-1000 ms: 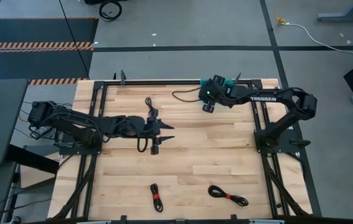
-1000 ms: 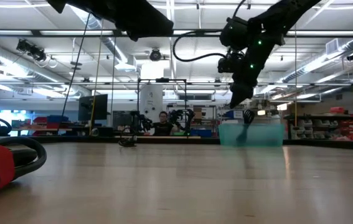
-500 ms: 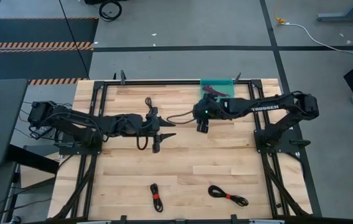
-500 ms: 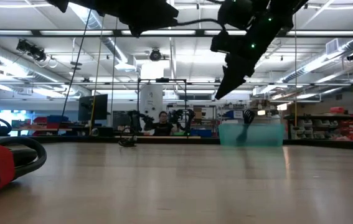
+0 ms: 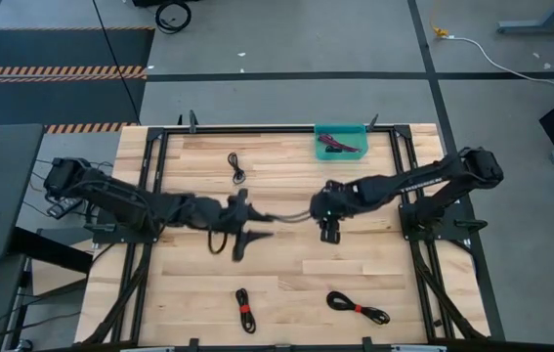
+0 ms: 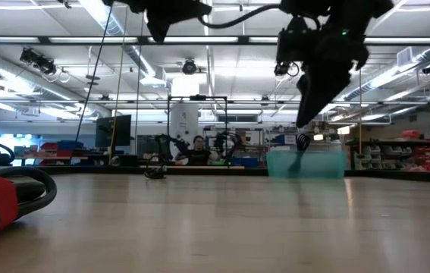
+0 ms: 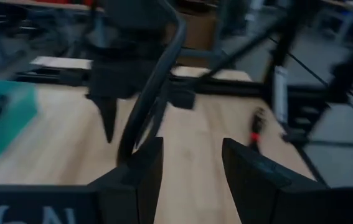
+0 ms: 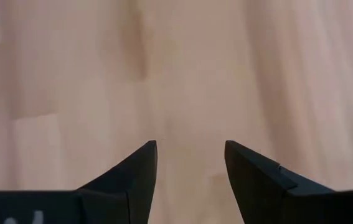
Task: Pick and place USB-C Cables
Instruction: Put the bottom right black usb cable into the bin
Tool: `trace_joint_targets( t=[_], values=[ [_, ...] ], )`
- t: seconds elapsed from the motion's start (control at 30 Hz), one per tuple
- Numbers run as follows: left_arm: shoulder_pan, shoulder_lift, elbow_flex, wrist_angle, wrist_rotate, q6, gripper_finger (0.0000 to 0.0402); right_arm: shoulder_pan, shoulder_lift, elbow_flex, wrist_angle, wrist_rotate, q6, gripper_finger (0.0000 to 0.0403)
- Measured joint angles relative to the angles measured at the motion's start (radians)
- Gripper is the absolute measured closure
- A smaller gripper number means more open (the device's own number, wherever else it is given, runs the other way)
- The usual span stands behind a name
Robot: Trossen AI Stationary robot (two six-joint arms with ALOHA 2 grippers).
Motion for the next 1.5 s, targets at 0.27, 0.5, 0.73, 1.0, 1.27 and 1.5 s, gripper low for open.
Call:
trace_joint_targets(
  t=[0.27, 0.5, 0.73, 1.0, 1.27, 1.5],
  values=[
    [-0.143, 0.0, 0.0, -0.152, -0.021, -0.068, 0.023, 0.166, 0.0, 0.0, 0.018, -0.052, 0.189, 0.0209],
    [-0.246, 0.0, 0.0, -0.224, -0.048, -0.124, 0.023, 0.298, 0.0, 0.0, 0.073, -0.061, 0.274, 0.0209],
    [-0.319, 0.0, 0.0, -0.253, -0.12, -0.164, 0.023, 0.352, 0.0, 0.0, 0.084, -0.06, 0.357, 0.0209],
    [-0.348, 0.0, 0.0, -0.381, -0.121, -0.269, 0.023, 0.401, 0.0, 0.0, 0.083, -0.072, 0.442, 0.0209],
    [-0.348, 0.0, 0.0, -0.455, -0.125, -0.359, 0.023, 0.446, 0.0, 0.0, 0.082, -0.094, 0.537, 0.0209],
    [-0.348, 0.0, 0.0, -0.481, -0.125, -0.37, 0.023, 0.502, 0.0, 0.0, 0.074, -0.097, 0.606, 0.0209]
  ],
)
